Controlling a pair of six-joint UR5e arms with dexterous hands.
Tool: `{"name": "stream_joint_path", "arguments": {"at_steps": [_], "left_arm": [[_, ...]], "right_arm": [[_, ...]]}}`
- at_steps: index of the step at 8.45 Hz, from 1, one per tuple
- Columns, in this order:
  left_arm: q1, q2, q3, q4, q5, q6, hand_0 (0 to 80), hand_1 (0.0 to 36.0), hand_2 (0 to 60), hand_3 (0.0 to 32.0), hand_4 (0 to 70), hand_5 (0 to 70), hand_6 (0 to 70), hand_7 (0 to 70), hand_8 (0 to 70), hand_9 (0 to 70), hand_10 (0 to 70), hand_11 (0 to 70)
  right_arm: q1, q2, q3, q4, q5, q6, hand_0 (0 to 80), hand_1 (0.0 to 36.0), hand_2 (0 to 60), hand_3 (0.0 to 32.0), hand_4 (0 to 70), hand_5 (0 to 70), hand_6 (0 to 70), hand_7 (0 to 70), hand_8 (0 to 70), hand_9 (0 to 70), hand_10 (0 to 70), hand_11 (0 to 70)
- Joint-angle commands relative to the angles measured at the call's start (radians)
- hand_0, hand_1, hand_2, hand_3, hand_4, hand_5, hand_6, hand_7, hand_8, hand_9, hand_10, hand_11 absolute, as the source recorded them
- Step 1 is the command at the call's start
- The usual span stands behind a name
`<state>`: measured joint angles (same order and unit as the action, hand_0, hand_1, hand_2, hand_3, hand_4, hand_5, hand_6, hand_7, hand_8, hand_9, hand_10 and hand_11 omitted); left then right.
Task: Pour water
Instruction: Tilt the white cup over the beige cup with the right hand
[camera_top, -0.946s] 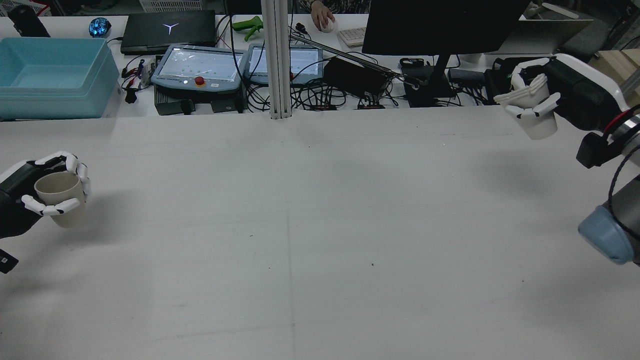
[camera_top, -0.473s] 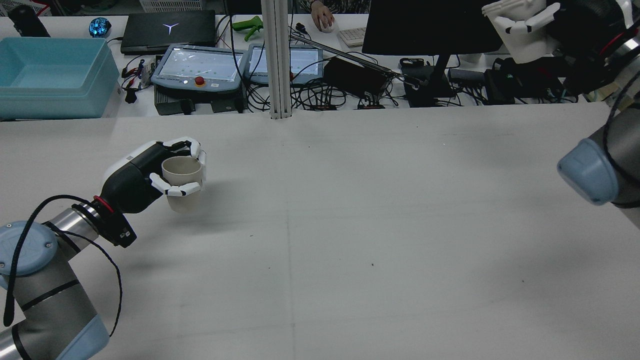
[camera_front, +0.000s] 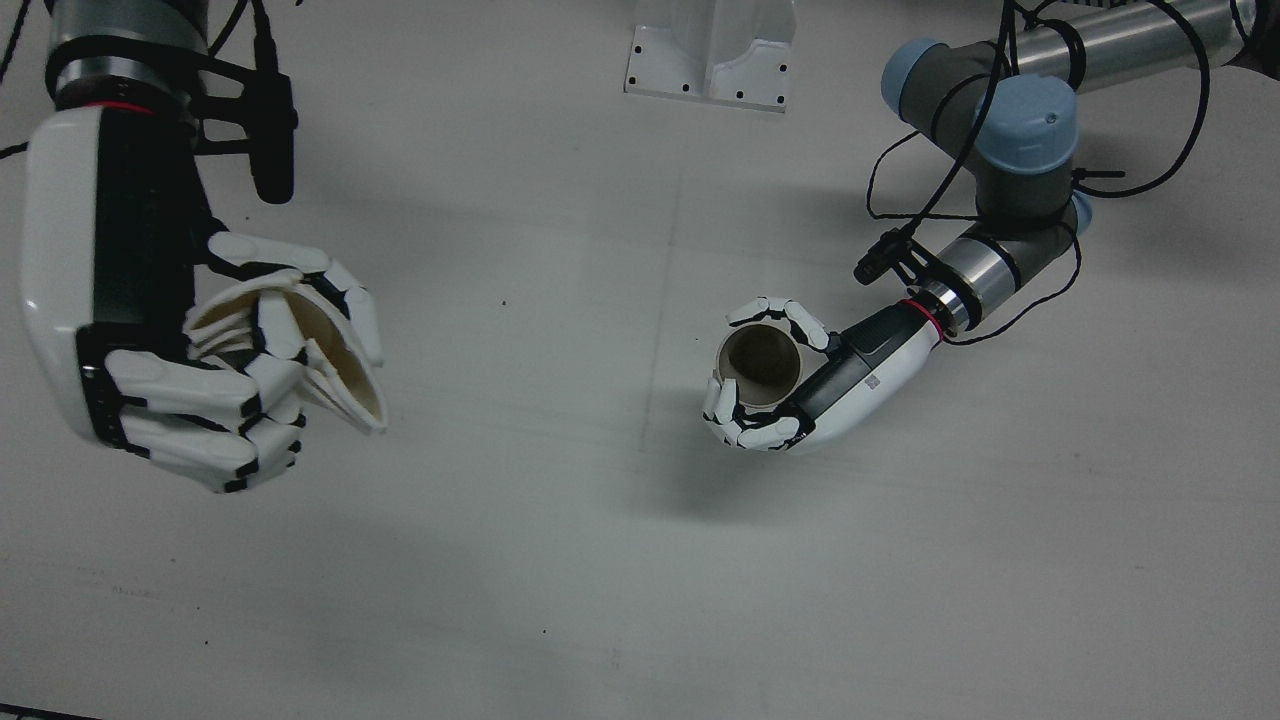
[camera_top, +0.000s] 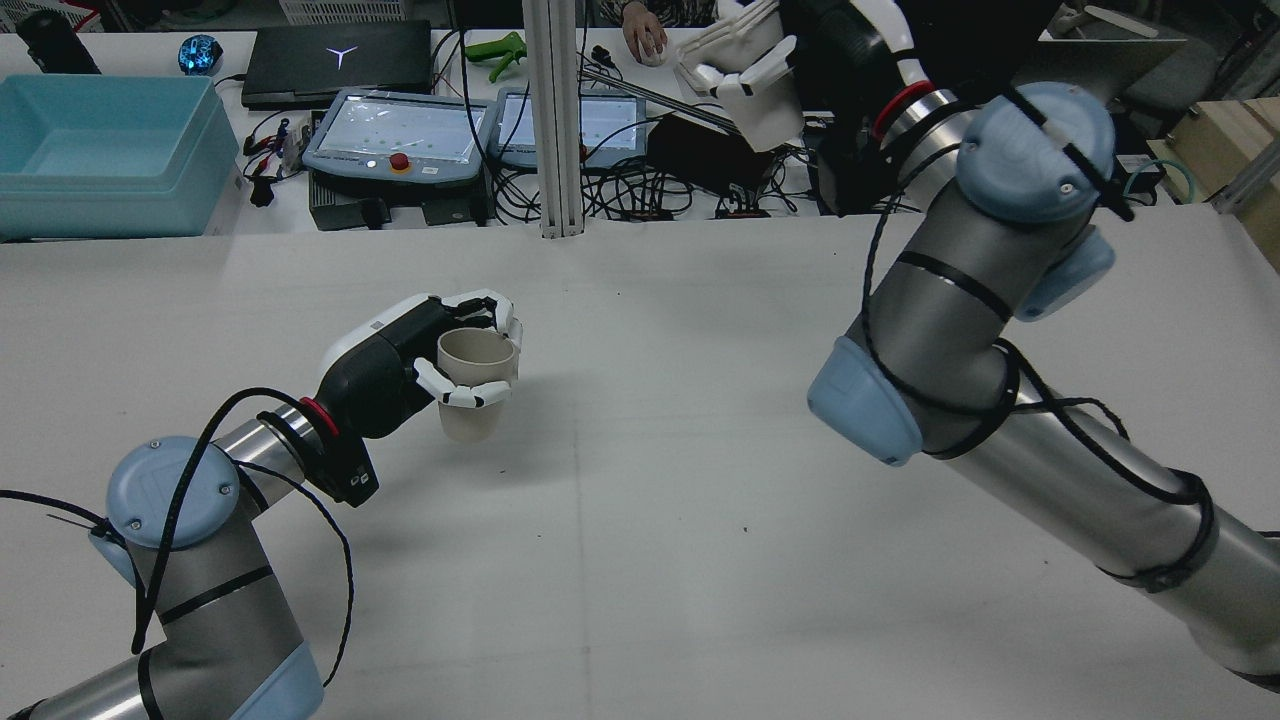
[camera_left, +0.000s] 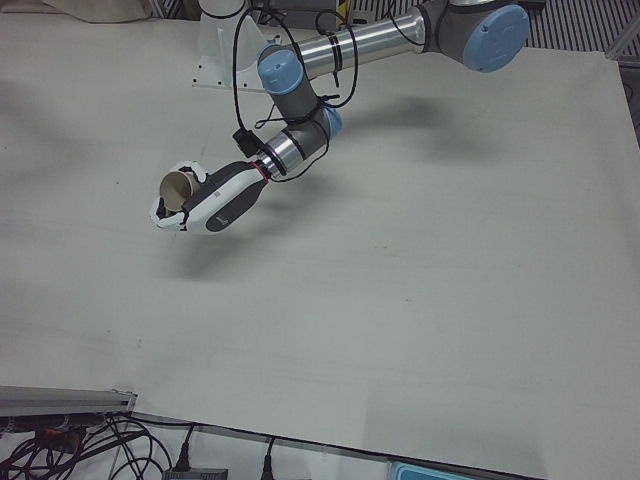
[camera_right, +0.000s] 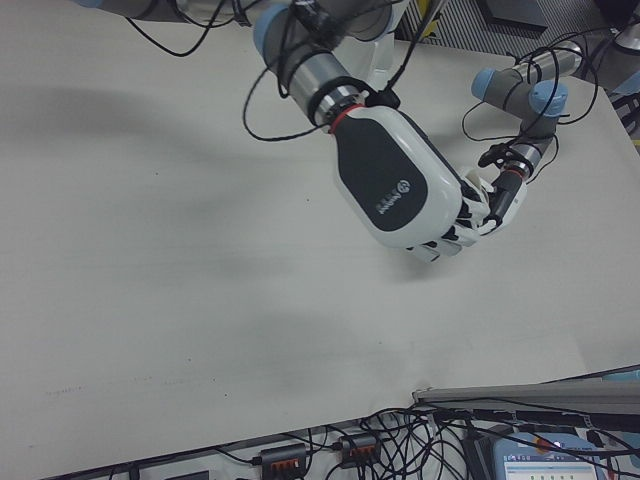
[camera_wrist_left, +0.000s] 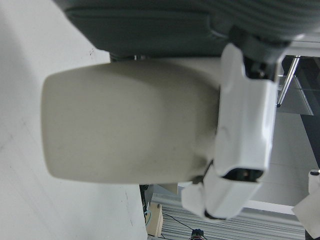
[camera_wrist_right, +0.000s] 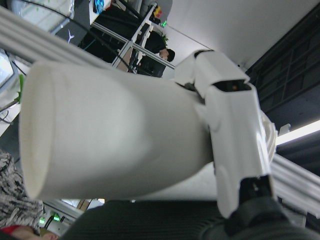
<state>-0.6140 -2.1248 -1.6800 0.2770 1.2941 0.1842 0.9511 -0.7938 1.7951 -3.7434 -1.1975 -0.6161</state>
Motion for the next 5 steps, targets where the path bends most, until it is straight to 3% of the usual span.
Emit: {"name": "stream_joint_path", "arguments": {"at_steps": [1, 3, 4, 5], "left_arm": [[0.0, -0.01, 0.002, 0.007, -0.001, -0.005, 80.0, 36.0, 60.0, 0.0, 29.1, 63.3, 56.4, 70.0, 56.5, 70.0, 69.6, 70.0], [-0.004, -0.01, -0.001, 0.007, -0.001, -0.012, 80.0, 36.0, 60.0, 0.0, 29.6, 63.9, 57.3, 70.0, 56.9, 70.0, 69.9, 70.0], [-0.006, -0.003, 0.003, -0.013, -0.003, -0.012, 80.0, 36.0, 60.0, 0.0, 30.3, 64.5, 57.9, 70.0, 57.2, 70.0, 69.9, 70.0], [-0.016, 0.023, 0.003, -0.092, -0.003, -0.017, 80.0, 36.0, 60.0, 0.0, 30.0, 64.5, 57.7, 70.0, 57.3, 70.0, 70.0, 70.0]], "right_arm": [[-0.271, 0.165, -0.132, -0.001, 0.12, -0.21, 80.0, 36.0, 60.0, 0.0, 70.0, 70.0, 70.0, 70.0, 56.3, 69.0, 46.8, 67.8], [-0.301, 0.154, -0.158, 0.0, 0.131, -0.223, 80.0, 36.0, 60.0, 0.0, 70.0, 70.0, 70.0, 70.0, 56.0, 68.4, 47.1, 68.1], [-0.254, 0.118, -0.096, 0.003, 0.136, -0.206, 80.0, 36.0, 60.0, 0.0, 70.0, 70.0, 70.0, 70.0, 55.6, 67.4, 47.0, 68.1], [-0.147, 0.028, -0.003, 0.008, 0.136, -0.118, 80.0, 36.0, 60.0, 0.0, 70.0, 70.0, 70.0, 70.0, 54.7, 65.2, 46.7, 68.0]]}}
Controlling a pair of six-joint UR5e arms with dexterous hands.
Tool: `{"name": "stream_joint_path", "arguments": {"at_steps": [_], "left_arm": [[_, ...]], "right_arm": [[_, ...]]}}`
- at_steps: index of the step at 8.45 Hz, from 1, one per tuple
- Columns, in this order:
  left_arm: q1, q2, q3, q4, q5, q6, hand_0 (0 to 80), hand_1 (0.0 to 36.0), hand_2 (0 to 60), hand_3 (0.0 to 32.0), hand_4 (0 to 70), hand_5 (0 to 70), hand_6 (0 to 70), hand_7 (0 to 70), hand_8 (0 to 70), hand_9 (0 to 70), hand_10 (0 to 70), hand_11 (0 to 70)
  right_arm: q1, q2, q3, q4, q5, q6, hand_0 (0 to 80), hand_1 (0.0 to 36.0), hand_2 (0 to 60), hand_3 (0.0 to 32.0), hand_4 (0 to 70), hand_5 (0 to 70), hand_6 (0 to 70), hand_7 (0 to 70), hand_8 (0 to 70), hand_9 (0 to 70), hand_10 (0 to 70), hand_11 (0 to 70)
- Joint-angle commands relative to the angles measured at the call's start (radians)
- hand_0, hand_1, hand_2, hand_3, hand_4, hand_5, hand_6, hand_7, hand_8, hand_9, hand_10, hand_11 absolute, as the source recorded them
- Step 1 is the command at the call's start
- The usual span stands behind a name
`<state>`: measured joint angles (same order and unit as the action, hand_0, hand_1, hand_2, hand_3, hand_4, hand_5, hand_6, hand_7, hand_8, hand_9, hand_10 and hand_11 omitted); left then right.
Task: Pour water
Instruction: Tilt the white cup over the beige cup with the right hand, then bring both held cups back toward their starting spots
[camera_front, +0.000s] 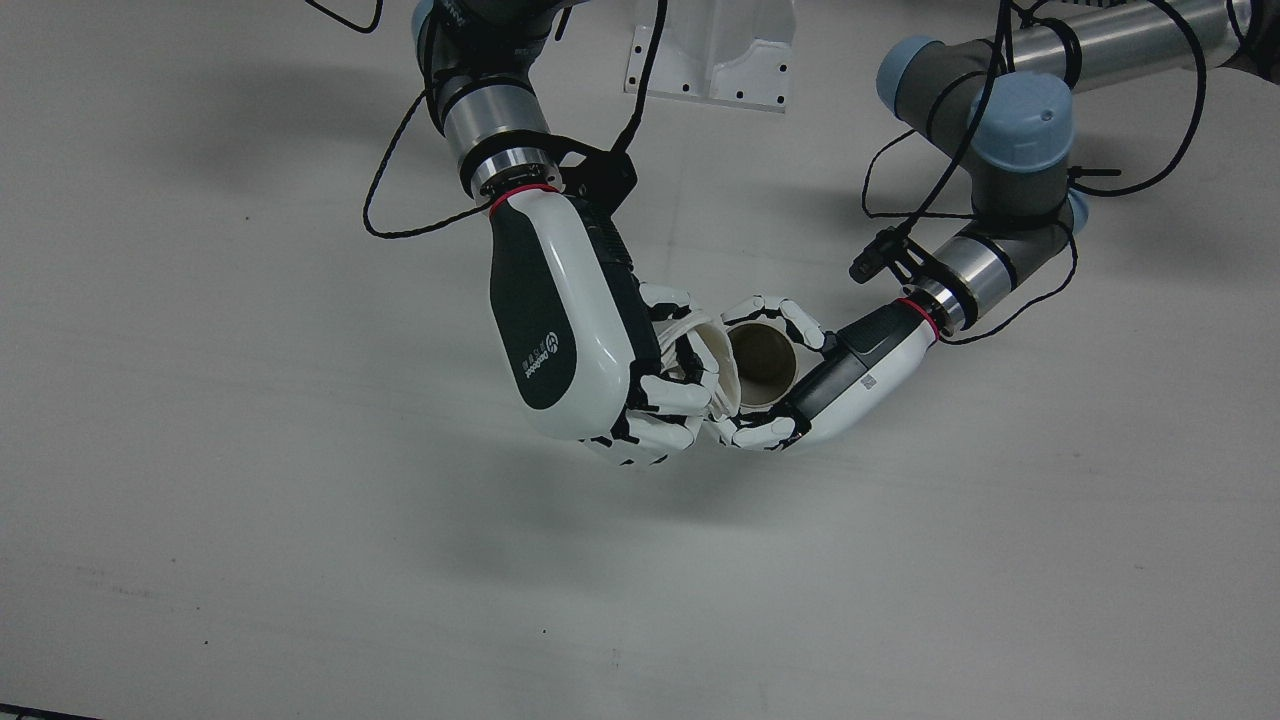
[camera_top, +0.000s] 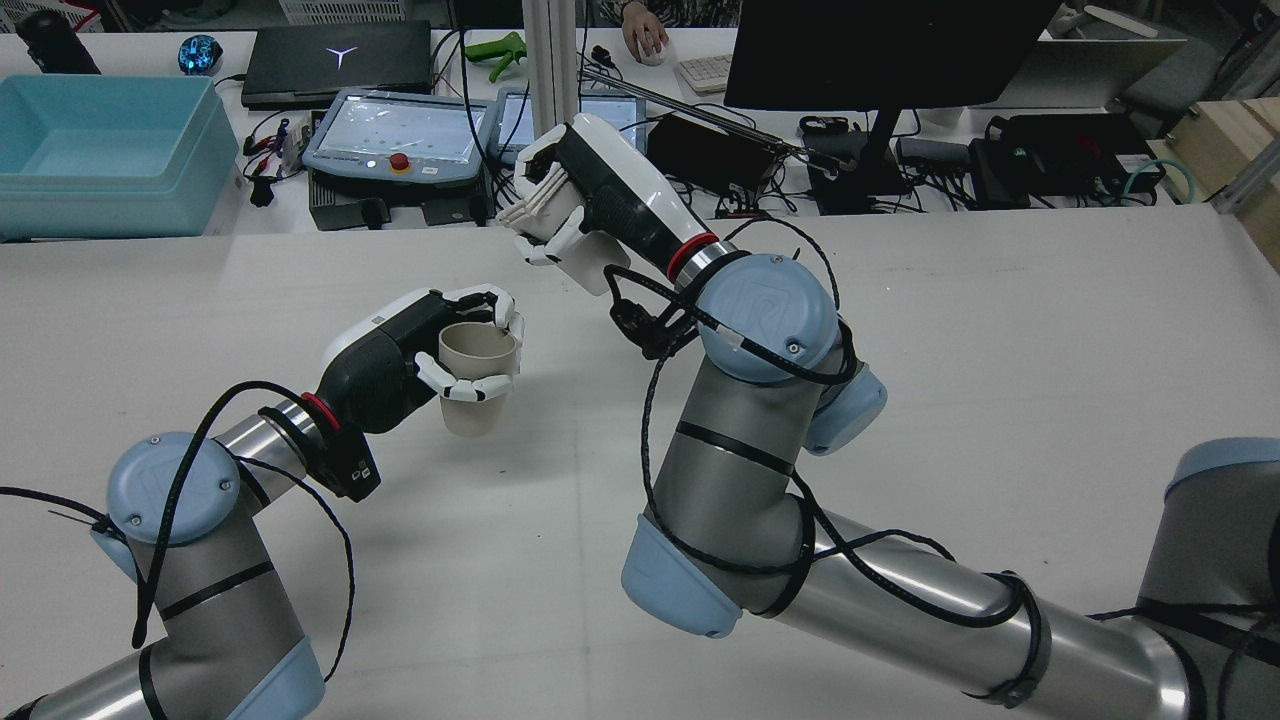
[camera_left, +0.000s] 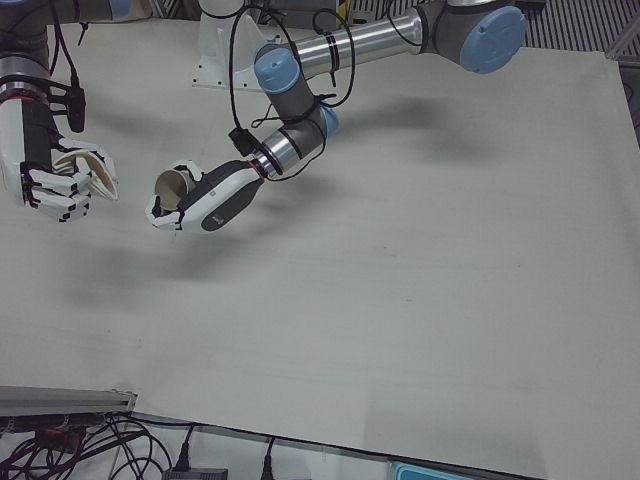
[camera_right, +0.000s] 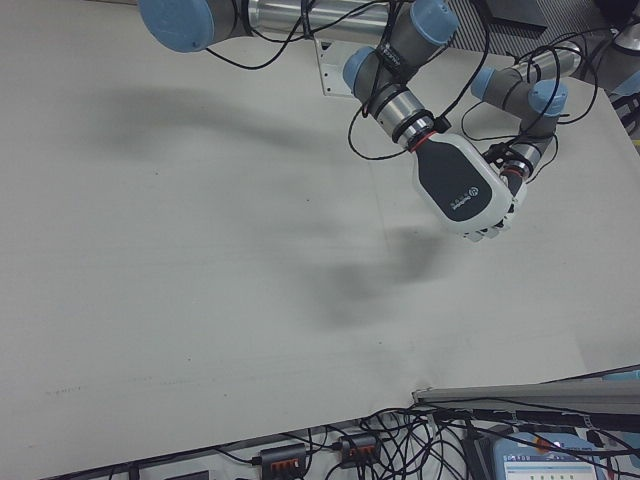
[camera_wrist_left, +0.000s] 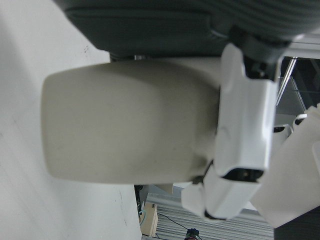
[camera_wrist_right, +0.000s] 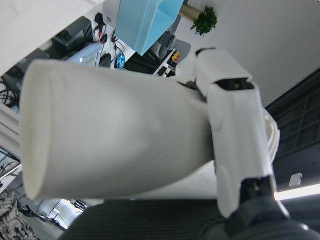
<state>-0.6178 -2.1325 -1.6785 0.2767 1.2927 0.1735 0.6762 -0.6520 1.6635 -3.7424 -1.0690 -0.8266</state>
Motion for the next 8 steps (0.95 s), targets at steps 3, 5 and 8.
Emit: {"name": "stream_joint_path", "arguments": {"at_steps": [3, 5, 8], "left_arm": [[-0.135, 0.332, 0.0, -0.325, 0.002, -0.074, 80.0, 36.0, 60.0, 0.0, 30.1, 64.4, 57.2, 70.0, 58.0, 70.0, 70.0, 70.0], [-0.175, 0.491, 0.052, -0.497, 0.002, -0.075, 80.0, 36.0, 60.0, 0.0, 30.8, 64.6, 58.1, 70.0, 58.0, 70.0, 70.0, 70.0], [-0.226, 0.601, 0.086, -0.612, -0.001, -0.069, 80.0, 36.0, 60.0, 0.0, 30.1, 64.0, 56.3, 70.0, 57.2, 70.0, 70.0, 70.0]], "right_arm": [[0.404, -0.613, 0.376, 0.01, -0.142, 0.406, 80.0, 36.0, 60.0, 0.0, 70.0, 70.0, 70.0, 70.0, 54.5, 65.3, 51.7, 70.0], [0.534, -0.916, 0.311, 0.341, -0.241, 0.411, 80.0, 36.0, 60.0, 0.0, 62.3, 70.0, 70.0, 70.0, 56.5, 67.9, 60.9, 70.0], [0.542, -0.936, -0.276, 0.913, -0.247, 0.535, 80.0, 36.0, 60.0, 0.0, 48.1, 70.0, 70.0, 70.0, 61.9, 70.0, 69.0, 70.0]]}}
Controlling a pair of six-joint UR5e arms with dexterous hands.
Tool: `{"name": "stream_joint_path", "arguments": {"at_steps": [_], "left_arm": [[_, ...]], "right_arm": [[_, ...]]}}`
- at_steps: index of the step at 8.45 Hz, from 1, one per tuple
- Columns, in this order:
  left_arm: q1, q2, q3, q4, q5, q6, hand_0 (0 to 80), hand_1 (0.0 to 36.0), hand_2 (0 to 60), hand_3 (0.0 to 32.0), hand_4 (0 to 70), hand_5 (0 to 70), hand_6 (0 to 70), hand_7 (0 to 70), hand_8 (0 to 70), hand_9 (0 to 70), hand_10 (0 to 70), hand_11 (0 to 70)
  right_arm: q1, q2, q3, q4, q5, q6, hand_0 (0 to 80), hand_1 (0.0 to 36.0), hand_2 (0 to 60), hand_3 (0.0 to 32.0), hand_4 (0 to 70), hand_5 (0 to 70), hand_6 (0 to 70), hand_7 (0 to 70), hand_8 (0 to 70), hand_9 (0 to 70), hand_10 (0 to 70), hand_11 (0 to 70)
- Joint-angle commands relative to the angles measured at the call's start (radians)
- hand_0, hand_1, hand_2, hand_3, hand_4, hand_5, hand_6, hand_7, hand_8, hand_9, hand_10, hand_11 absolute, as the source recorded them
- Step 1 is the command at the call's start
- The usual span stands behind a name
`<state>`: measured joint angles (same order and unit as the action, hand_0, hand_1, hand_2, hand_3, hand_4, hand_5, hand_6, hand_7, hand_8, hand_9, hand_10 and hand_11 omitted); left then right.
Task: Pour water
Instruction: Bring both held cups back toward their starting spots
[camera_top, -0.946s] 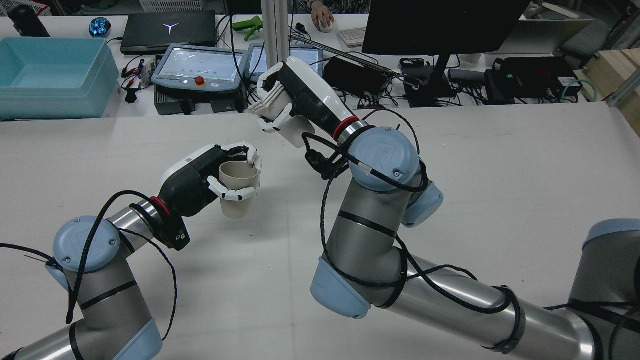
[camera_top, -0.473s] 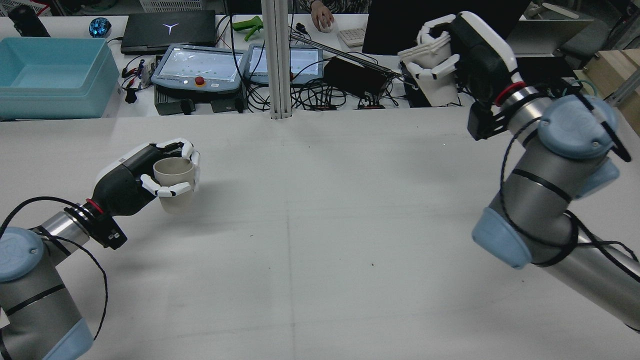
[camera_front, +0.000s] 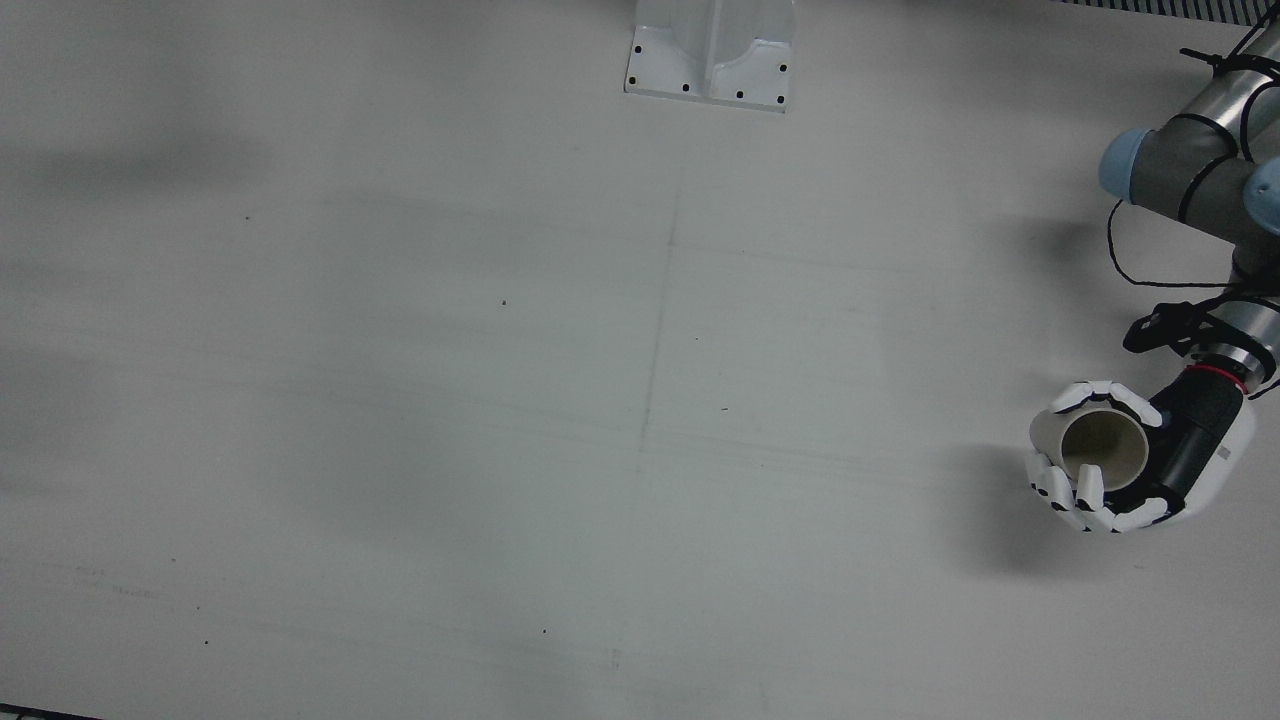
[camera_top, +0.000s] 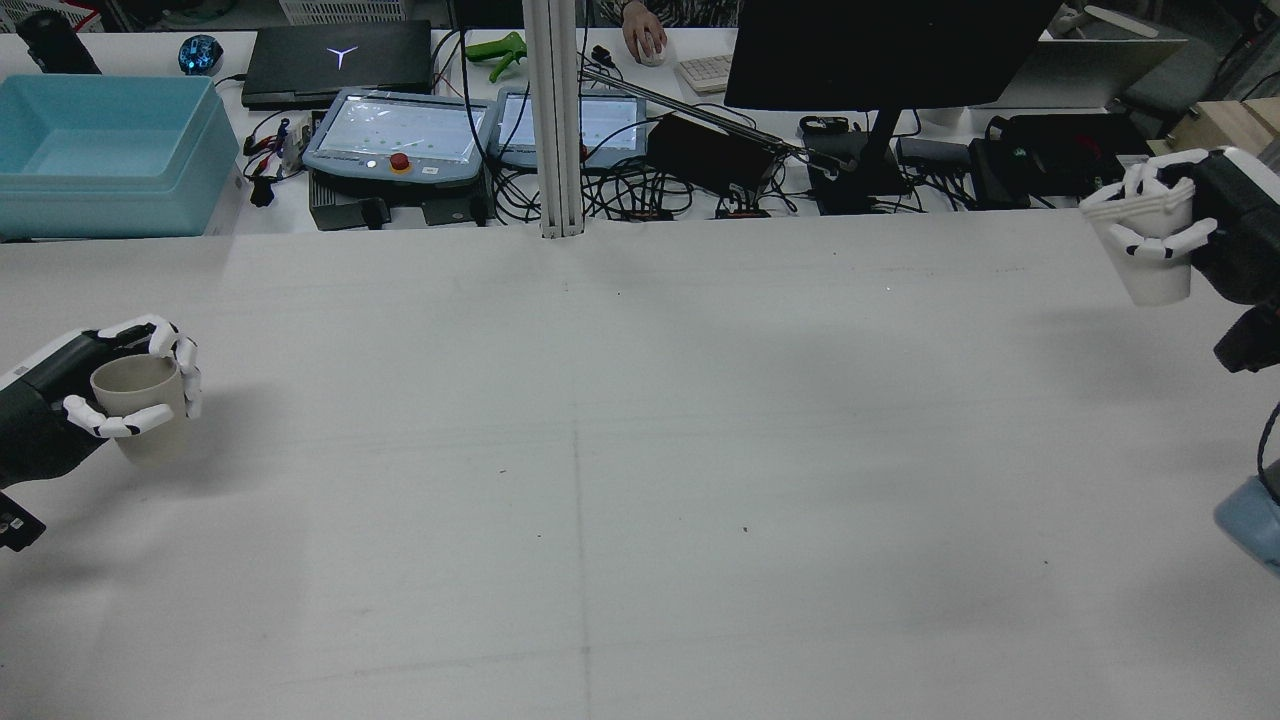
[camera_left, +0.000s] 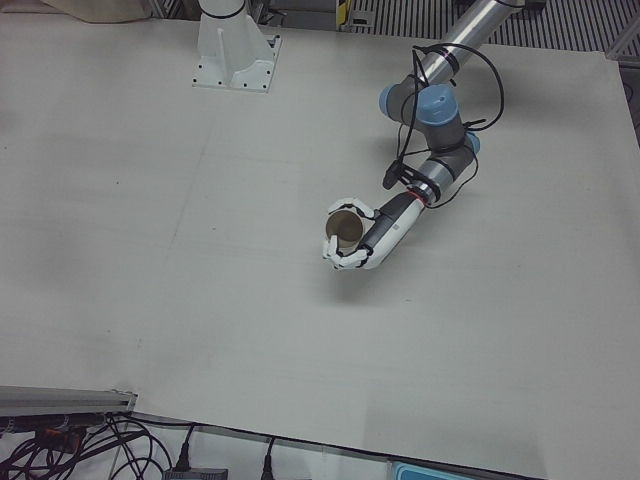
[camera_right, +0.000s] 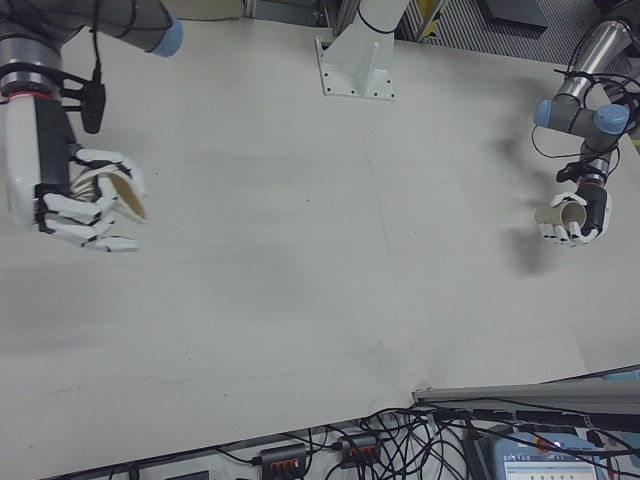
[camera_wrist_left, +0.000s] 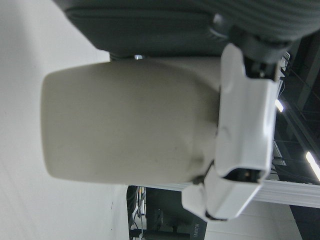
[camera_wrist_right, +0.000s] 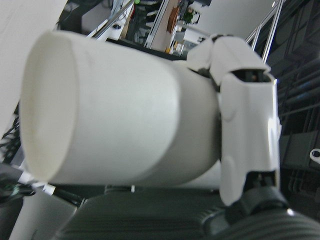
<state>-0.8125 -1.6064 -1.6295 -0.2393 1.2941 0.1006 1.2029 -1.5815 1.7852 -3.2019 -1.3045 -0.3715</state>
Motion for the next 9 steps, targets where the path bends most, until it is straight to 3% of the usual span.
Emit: {"name": "stream_joint_path", "arguments": {"at_steps": [1, 2, 3, 4, 5, 6, 7, 8, 9], "left_arm": [[-0.037, 0.104, 0.063, -0.154, -0.007, 0.01, 80.0, 36.0, 60.0, 0.0, 29.4, 63.5, 55.4, 70.0, 57.1, 70.0, 70.0, 70.0], [-0.036, 0.137, 0.071, -0.188, -0.015, 0.02, 80.0, 36.0, 60.0, 0.0, 28.1, 62.4, 53.3, 70.0, 56.3, 70.0, 70.0, 70.0], [-0.045, 0.143, 0.079, -0.208, -0.035, 0.03, 80.0, 36.0, 60.0, 0.0, 27.2, 61.5, 51.5, 69.7, 55.7, 69.7, 69.9, 70.0], [-0.043, 0.143, 0.08, -0.21, -0.038, 0.03, 80.0, 36.0, 60.0, 0.0, 26.2, 60.3, 49.6, 68.8, 55.1, 69.1, 70.0, 70.0], [-0.042, 0.141, 0.1, -0.221, -0.042, 0.04, 80.0, 36.0, 60.0, 0.0, 26.0, 60.4, 49.3, 68.6, 55.0, 68.9, 69.8, 70.0], [-0.039, 0.135, 0.162, -0.295, -0.077, 0.085, 80.0, 36.0, 60.0, 0.0, 25.3, 59.0, 48.3, 67.8, 54.5, 68.5, 69.8, 70.0], [-0.037, 0.131, 0.213, -0.34, -0.093, 0.096, 80.0, 36.0, 60.0, 0.0, 24.9, 58.5, 47.8, 67.3, 54.5, 68.2, 70.0, 70.0], [-0.037, 0.129, 0.221, -0.347, -0.095, 0.103, 80.0, 36.0, 60.0, 0.0, 26.4, 59.9, 49.1, 68.1, 54.7, 68.5, 69.4, 70.0], [-0.036, 0.128, 0.232, -0.363, -0.102, 0.134, 80.0, 36.0, 60.0, 0.0, 26.0, 59.7, 48.4, 68.0, 54.5, 68.2, 69.0, 70.0]], "right_arm": [[0.014, 0.045, -0.555, 0.437, -0.007, 0.086, 80.0, 36.0, 60.0, 0.0, 49.1, 70.0, 70.0, 70.0, 62.4, 70.0, 68.6, 70.0], [0.026, 0.085, -0.648, 0.477, 0.004, 0.091, 80.0, 36.0, 60.0, 0.0, 52.6, 70.0, 70.0, 70.0, 63.1, 70.0, 69.3, 70.0], [0.044, 0.101, -0.659, 0.487, 0.017, 0.117, 80.0, 36.0, 60.0, 0.0, 51.2, 70.0, 70.0, 70.0, 63.0, 70.0, 69.7, 70.0], [0.055, 0.107, -0.653, 0.487, 0.007, 0.144, 80.0, 36.0, 60.0, 0.0, 53.8, 70.0, 70.0, 70.0, 58.4, 68.7, 60.5, 70.0], [0.047, 0.107, -0.653, 0.485, -0.033, 0.151, 80.0, 36.0, 60.0, 0.0, 51.0, 70.0, 43.7, 50.8, 34.1, 36.4, 25.8, 40.6], [0.035, 0.106, -0.661, 0.482, -0.082, 0.138, 80.0, 29.9, 15.0, 0.2, 48.9, 45.1, 16.3, 22.7, 13.8, 7.9, 3.1, 6.8], [0.037, 0.103, -0.658, 0.482, -0.088, 0.141, 69.8, 11.0, 0.0, 23.2, 19.1, 27.2, 1.8, 7.6, 8.0, 0.1, 0.0, 0.0], [0.056, 0.101, -0.653, 0.484, -0.088, 0.144, 60.6, 5.2, 0.0, 30.4, 12.2, 26.5, 0.4, 7.1, 7.1, 0.0, 0.0, 0.0], [0.059, 0.103, -0.646, 0.484, -0.091, 0.148, 59.9, 6.0, 0.0, 29.8, 11.0, 28.1, 0.0, 7.8, 7.4, 0.2, 0.0, 0.0]]}}
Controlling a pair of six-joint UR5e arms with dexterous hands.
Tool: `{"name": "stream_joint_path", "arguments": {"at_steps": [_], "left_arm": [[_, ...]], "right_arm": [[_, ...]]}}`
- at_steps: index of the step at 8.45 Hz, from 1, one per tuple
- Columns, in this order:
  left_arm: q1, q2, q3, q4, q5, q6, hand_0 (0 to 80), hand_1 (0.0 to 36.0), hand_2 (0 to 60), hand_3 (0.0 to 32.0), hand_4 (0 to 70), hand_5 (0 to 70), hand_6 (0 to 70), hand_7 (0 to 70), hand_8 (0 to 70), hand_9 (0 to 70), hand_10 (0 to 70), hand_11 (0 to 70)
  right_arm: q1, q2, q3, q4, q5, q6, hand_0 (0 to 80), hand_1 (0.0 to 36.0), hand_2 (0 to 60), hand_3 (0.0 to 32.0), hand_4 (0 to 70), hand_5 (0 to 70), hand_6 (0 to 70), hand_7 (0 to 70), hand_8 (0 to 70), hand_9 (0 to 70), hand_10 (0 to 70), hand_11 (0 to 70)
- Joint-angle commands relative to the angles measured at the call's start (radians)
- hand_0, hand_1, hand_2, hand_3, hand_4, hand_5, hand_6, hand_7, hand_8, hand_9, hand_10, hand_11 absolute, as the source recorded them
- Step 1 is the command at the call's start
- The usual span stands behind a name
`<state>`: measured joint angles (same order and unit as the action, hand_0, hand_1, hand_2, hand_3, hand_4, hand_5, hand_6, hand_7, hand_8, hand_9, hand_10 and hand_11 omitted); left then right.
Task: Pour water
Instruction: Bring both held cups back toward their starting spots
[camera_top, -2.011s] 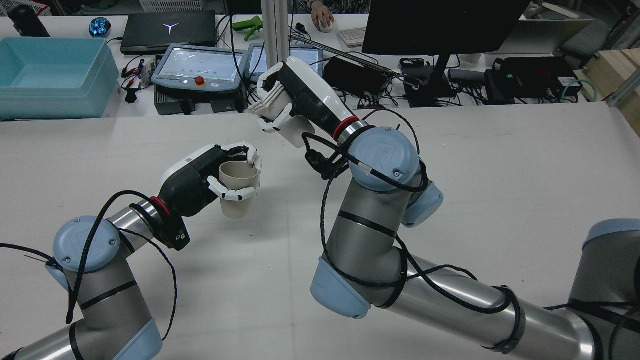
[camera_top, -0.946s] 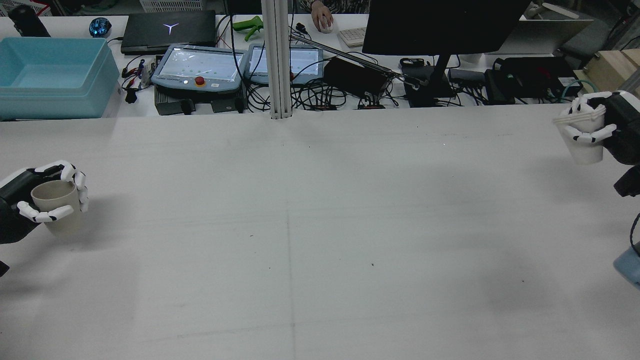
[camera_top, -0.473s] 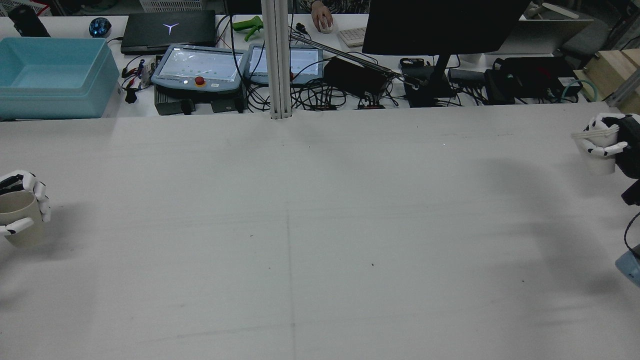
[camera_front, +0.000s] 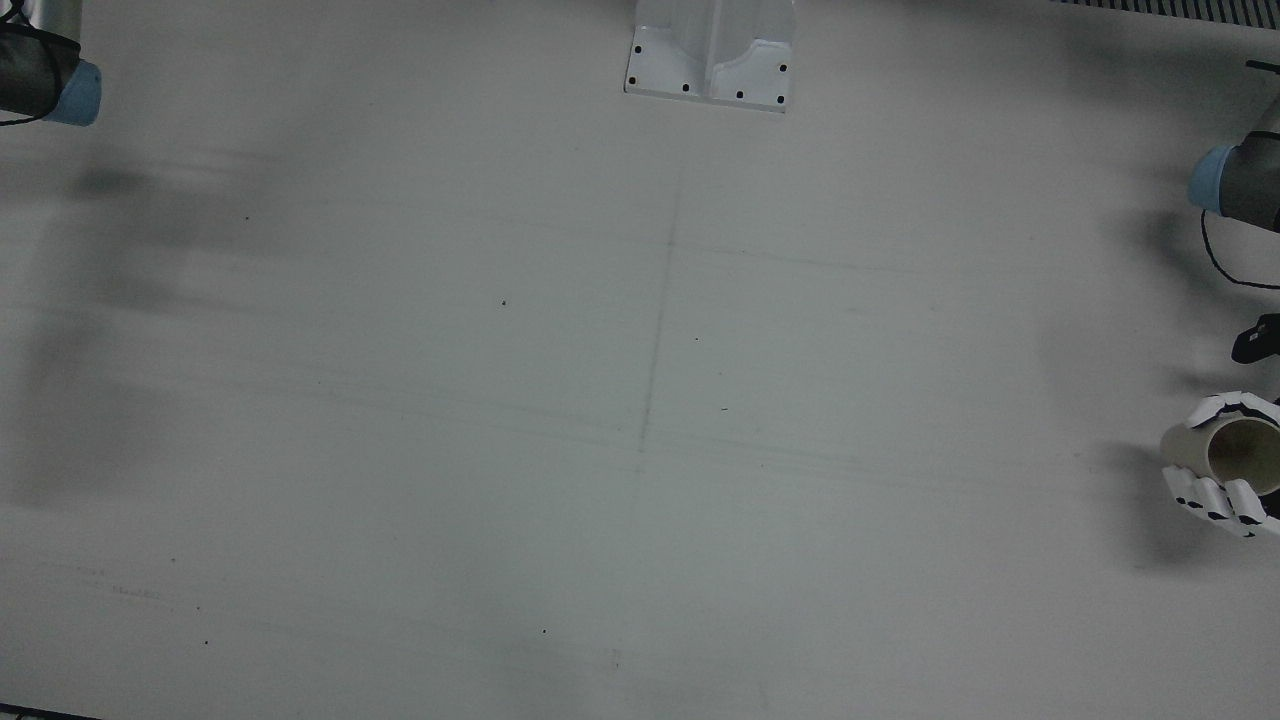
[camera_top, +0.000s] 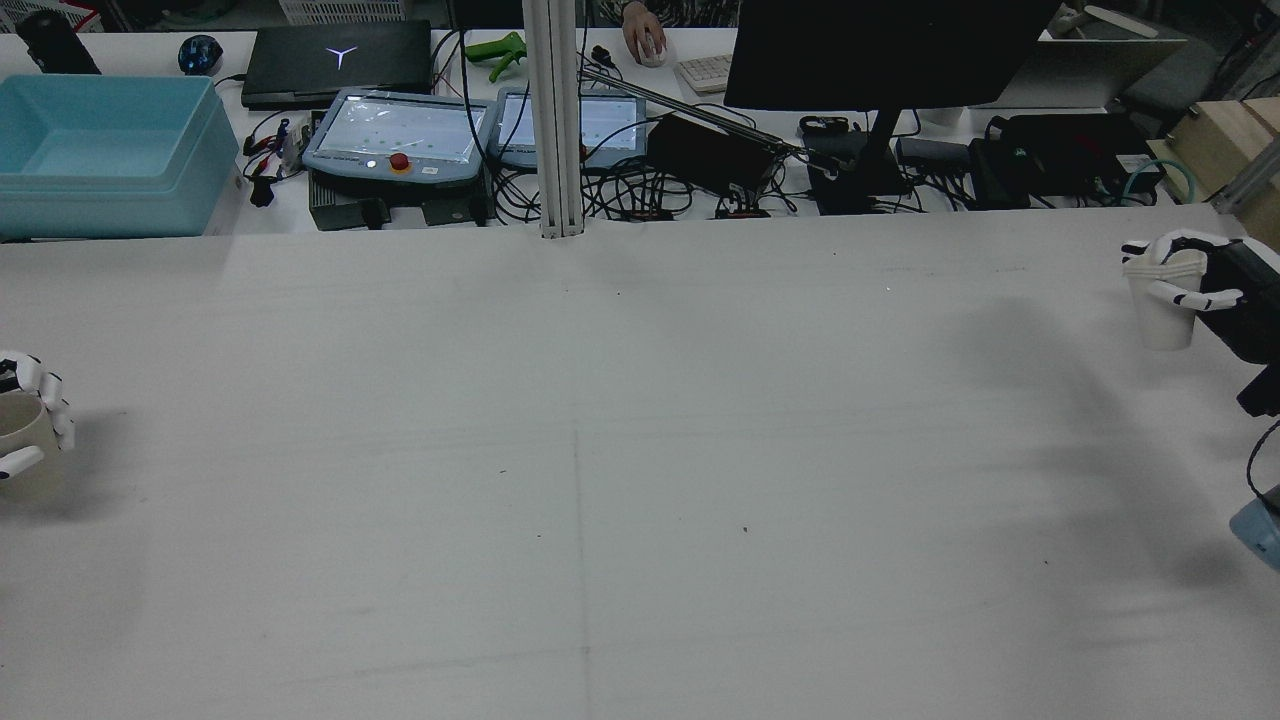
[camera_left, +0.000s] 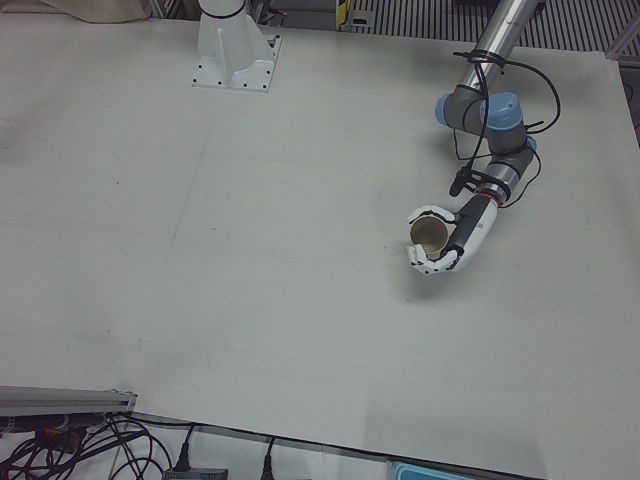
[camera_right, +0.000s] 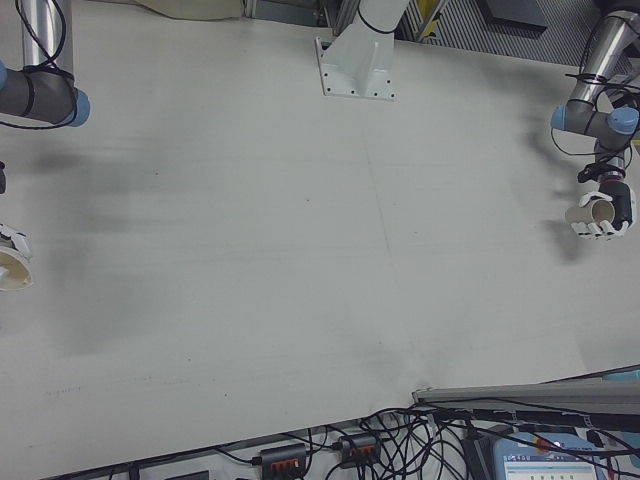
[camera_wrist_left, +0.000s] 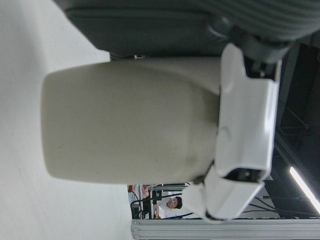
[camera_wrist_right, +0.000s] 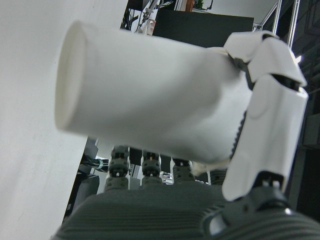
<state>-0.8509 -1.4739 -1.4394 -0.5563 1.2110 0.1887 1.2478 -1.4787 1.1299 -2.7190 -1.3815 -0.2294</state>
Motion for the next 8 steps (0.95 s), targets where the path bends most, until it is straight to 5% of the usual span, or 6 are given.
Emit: {"name": "stream_joint_path", "arguments": {"at_steps": [1, 2, 3, 4, 5, 8], "left_arm": [[0.003, -0.006, 0.06, -0.066, -0.04, 0.073, 80.0, 36.0, 60.0, 0.0, 25.4, 56.7, 44.2, 64.1, 50.7, 62.6, 62.3, 70.0], [0.003, -0.005, 0.06, -0.06, -0.039, 0.078, 80.0, 36.0, 60.0, 0.0, 20.5, 49.9, 29.2, 46.4, 35.5, 40.3, 38.3, 58.1], [0.003, -0.005, 0.062, -0.054, -0.039, 0.08, 80.0, 36.0, 44.9, 6.4, 5.5, 36.4, 8.9, 18.7, 17.6, 11.6, 9.4, 18.5], [0.001, -0.003, 0.072, -0.065, -0.041, 0.081, 80.0, 36.0, 20.2, 11.4, 0.9, 28.5, 4.0, 13.1, 15.6, 8.4, 5.3, 11.8], [0.001, 0.0, 0.092, -0.097, -0.042, 0.092, 63.2, 24.6, 8.9, 16.2, 0.0, 20.5, 0.1, 9.8, 14.7, 6.6, 1.3, 4.6], [-0.003, 0.009, 0.093, -0.123, -0.042, 0.1, 56.2, 19.0, 4.9, 19.8, 0.0, 18.5, 0.0, 7.9, 13.4, 5.2, 0.0, 1.1]], "right_arm": [[0.021, -0.002, 0.042, -0.001, -0.034, -0.002, 60.1, 8.1, 0.0, 28.0, 13.0, 29.4, 0.0, 8.7, 7.8, 0.8, 0.0, 0.0], [0.022, -0.003, 0.047, -0.001, -0.039, -0.004, 60.8, 11.0, 0.0, 26.2, 14.8, 30.7, 0.4, 10.0, 8.2, 1.6, 0.0, 0.0], [0.013, -0.005, 0.047, -0.002, -0.04, -0.004, 61.0, 12.6, 0.0, 24.2, 17.3, 32.2, 1.5, 11.2, 8.7, 2.4, 0.0, 0.0], [-0.001, -0.006, 0.048, -0.001, -0.041, -0.005, 61.0, 13.3, 0.0, 23.8, 17.1, 32.3, 1.5, 11.6, 8.8, 2.7, 0.0, 0.0], [-0.016, -0.008, 0.05, -0.001, -0.041, -0.005, 60.9, 14.0, 0.0, 22.8, 17.1, 32.7, 1.6, 11.9, 8.7, 2.9, 0.0, 0.0], [-0.033, -0.043, 0.099, -0.002, -0.041, -0.013, 61.1, 15.7, 0.0, 22.2, 16.3, 33.3, 1.3, 12.5, 9.1, 3.5, 0.0, 0.0]]}}
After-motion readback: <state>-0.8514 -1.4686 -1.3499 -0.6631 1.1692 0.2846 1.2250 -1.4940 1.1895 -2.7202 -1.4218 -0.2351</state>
